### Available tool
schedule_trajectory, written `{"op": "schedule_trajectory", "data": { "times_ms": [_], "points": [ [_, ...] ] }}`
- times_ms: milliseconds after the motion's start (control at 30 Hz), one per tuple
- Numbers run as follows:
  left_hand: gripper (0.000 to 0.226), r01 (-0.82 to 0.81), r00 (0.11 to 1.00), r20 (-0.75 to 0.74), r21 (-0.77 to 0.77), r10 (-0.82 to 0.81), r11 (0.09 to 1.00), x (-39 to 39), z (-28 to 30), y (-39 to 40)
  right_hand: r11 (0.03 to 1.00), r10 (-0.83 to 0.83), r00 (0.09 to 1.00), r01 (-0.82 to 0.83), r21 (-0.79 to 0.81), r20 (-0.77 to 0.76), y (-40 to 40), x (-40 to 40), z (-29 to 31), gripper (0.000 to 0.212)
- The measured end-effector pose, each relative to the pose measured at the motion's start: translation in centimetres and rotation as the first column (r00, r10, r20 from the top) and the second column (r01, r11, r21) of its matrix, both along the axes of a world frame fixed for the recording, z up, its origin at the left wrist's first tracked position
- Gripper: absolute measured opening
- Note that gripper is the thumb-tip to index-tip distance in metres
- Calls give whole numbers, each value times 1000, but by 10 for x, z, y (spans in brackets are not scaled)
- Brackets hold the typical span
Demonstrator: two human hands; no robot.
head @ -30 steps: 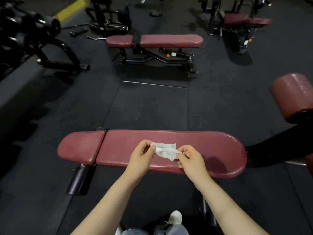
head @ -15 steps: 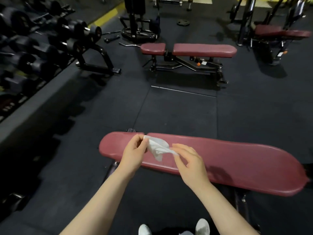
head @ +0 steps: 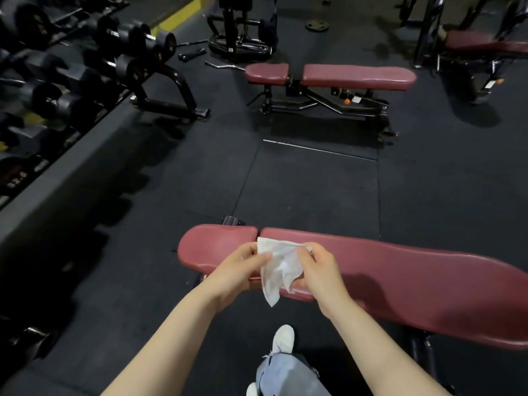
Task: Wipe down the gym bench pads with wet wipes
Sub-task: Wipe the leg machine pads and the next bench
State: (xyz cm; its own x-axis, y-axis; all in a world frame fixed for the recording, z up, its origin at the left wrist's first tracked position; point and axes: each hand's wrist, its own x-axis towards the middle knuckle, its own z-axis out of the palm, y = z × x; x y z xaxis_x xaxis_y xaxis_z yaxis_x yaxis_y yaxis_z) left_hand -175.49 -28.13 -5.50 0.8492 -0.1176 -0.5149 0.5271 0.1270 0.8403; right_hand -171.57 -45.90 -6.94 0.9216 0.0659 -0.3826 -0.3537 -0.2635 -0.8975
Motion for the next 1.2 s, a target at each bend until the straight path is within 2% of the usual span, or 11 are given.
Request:
{"op": "schedule_trajectory", "data": {
  "times_ms": [67, 233, 300, 367, 467, 633, 767, 867, 1000, 1133, 1200],
  "points": [
    [30, 17, 1000, 23, 40, -18, 999, 11, -6, 1, 1000, -25, 998, 26, 12, -55, 3, 17, -6, 19],
    [36, 5, 998, 57, 329, -25, 944, 47, -16, 3, 997, -6, 988, -6, -79, -157, -5, 61, -20, 18],
    [56, -39, 999, 46, 431, 21, 902, 61, -21, 5, 986, 11, 990, -34, -162, -140, -13, 74, -32, 22],
    [65, -41, 996, 85, 504, -3, 863, 75, -28, 5, 955, 102, 994, -107, -277, -33, -21, 84, -42, 33],
    [51, 22, 990, 105, 538, -93, 843, 95, -32, 3, 928, 295, 951, -261, -267, 94, -25, 88, -43, 41],
    [34, 178, 955, 116, 505, -271, 844, 117, -35, -5, 835, 523, 852, -510, -206, 9, -14, 92, -33, 54],
    [45, 260, 926, 86, 562, -368, 785, 137, -54, -5, 888, 382, 924, -361, -286, 20, -12, 105, -57, 32],
    [50, 363, 901, -11, 569, -435, 738, 151, -84, 3, 848, 376, 927, -344, -404, 0, -23, 117, -90, 10],
    [59, 536, 830, -211, 561, -516, 632, 167, -134, 20, 821, 301, 946, -320, -473, -118, -41, 131, -145, 19],
    [59, 554, 805, -245, 634, -540, 539, 182, -181, 30, 824, 118, 969, -216, -523, -215, -63, 150, -194, 25],
    [60, 598, 777, -285, 613, -561, 516, 189, -208, 33, 775, 191, 938, -326, -542, -290, -75, 161, -214, 24]
  ]
}}
